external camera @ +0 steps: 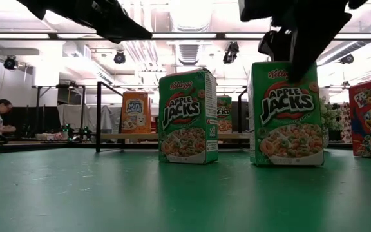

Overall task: Stack cereal on shelf
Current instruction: Put the right green cereal box on the shelf aligned with the other green cereal box

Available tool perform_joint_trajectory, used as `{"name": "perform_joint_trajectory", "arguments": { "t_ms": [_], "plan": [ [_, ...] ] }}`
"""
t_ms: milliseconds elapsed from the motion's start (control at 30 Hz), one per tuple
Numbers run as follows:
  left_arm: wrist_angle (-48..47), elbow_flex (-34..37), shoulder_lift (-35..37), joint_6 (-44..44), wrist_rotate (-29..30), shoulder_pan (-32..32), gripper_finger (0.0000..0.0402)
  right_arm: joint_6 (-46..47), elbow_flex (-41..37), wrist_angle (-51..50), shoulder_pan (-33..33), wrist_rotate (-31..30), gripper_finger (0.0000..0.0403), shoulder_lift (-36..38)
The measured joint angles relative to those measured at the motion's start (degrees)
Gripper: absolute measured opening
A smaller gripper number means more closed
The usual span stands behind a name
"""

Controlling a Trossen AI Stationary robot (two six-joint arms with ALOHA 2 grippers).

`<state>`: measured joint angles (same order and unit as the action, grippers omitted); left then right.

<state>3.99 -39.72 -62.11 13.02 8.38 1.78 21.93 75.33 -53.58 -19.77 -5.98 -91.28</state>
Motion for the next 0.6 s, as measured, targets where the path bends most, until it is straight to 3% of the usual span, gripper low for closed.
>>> {"name": "perform_joint_trajectory", "arguments": {
  "t_ms": [333, 600],
  "plan": [
    [-0.27, 0.00, -0.04, -0.17, 0.00, 0.00, 0.0000, -0.98, 1.92, -1.62, 0.00, 0.07, 0.0179, 0.00],
    [-0.33, 0.00, -0.04, -0.24, 0.00, 0.00, 0.0000, -2.37, 1.88, -1.57, 0.01, 0.11, 0.0149, 0.01]
  ]
}}
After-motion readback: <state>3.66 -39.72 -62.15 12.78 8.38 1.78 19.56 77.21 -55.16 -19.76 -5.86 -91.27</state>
